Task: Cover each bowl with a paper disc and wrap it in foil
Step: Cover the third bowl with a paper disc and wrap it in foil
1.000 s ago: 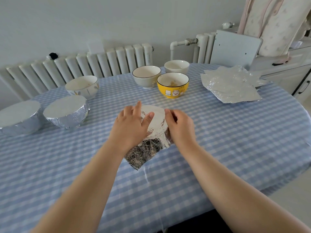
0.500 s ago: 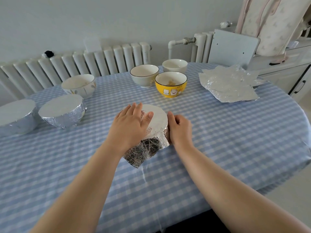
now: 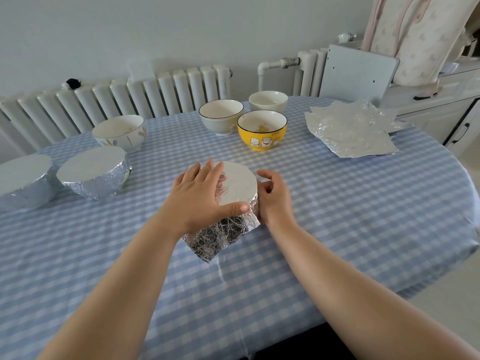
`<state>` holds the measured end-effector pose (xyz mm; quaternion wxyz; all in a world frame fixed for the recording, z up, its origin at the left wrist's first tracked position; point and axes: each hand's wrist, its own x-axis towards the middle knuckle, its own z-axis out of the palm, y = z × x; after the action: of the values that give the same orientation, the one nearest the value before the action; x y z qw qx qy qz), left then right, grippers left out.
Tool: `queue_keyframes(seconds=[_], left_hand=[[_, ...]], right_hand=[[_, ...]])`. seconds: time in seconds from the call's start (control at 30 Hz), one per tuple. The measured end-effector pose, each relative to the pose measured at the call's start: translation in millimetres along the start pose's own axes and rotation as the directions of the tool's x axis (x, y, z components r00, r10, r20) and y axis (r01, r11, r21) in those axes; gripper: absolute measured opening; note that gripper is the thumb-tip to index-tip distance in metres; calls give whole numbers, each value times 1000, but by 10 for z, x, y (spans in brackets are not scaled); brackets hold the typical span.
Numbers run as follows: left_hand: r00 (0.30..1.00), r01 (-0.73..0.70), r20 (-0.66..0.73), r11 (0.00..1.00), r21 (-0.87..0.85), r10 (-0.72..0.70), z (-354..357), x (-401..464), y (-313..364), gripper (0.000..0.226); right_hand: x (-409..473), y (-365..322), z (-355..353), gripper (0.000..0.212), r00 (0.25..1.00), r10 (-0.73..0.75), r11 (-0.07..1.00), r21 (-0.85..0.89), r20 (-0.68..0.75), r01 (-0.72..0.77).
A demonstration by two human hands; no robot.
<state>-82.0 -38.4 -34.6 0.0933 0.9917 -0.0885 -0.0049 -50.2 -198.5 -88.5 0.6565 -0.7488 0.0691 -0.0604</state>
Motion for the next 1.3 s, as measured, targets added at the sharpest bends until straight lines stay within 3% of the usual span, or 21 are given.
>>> queue_keyframes(seconds=[0.13,0.33,0.5,0.7,0.77,0.87,0.93,1.0,1.07,1.17,1.3], left_hand=[[1000,2,-10,1000,4,-2,4,10,9,137],[1000,12,-8,1000,-4,-12,4,7,7,139],[1000,10,-12,1000,-14,-10,1,2,20,145],[1000,15,-19,1000,-10,-15,-10,-6,49,140],[1000,19,-18,1000,-12,-19,-15,-4,49,136],[1000,27,-12,1000,-2,-27,-15,-5,37,135],[999,33,-10,999,0,-33,-7,-8,28,135],[999,34,-13,999,-4,-34,-7,-8,33,137],[999,36,-19,999,-2,-36,-7,1,32,140],[997,63,-41,998,-5,-63,18,20,35,141],[971,218,-91,975,-39,-220,67,17,137,137]], right_hand=[[-5,-52,-28,13,999,-3,999,-33,42,4],[25,-56,-49,7,993,-10,958,-284,121,44],[83,-23,-76,25,988,-25,823,-558,149,105],[49,-28,-116,34,965,-62,649,-725,254,232],[111,-24,-129,30,984,-44,745,-650,174,148],[184,-38,-235,25,998,2,964,-264,-59,-17],[143,-86,-293,18,992,6,996,-88,-129,-17],[37,-133,-279,21,996,25,1000,13,-89,-24],[-103,-122,-229,32,999,47,997,59,-6,-47],[-230,-126,-175,42,999,41,999,-22,12,-41],[-139,-275,-136,51,995,46,996,-74,85,-40]])
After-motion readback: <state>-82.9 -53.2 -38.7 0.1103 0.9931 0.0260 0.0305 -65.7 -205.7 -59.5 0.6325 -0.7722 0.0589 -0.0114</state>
